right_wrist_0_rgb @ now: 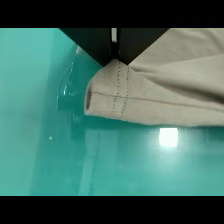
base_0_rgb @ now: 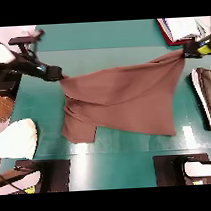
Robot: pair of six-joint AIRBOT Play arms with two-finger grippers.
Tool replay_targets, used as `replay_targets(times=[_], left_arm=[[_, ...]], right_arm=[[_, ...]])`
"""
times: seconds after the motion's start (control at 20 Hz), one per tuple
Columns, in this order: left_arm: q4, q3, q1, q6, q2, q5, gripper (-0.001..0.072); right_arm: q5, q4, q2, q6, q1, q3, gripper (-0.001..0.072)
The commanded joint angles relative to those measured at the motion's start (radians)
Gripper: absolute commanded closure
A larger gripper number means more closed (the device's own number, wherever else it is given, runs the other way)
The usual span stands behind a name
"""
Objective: Fold the shirts.
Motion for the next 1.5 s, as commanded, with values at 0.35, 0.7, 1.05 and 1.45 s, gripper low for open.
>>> replay_targets(times=[0.35,0.7,1.05,1.45], left_arm=[[-0.002,0.055,0.026,0.055,-0.146,0.238,0.0159],[-0.025,-0.117,0.253,0.055,-0.013,-0.09,0.0158],[-0.169,-0.531,0.261,0.142,0.051,0.115,0.0159],[-0.211,-0.612,0.138,0.13,0.056,0.192,0.0238]], right_arm=[[0.001,0.086,-0.179,0.01,-0.017,0.172,0.0382],[0.13,0.259,0.065,-0.085,-0.126,-0.174,0.0383],[0.017,0.343,0.278,-0.108,-0.137,-0.515,0.0383],[0.017,0.336,0.35,-0.108,-0.138,-0.537,0.0383]])
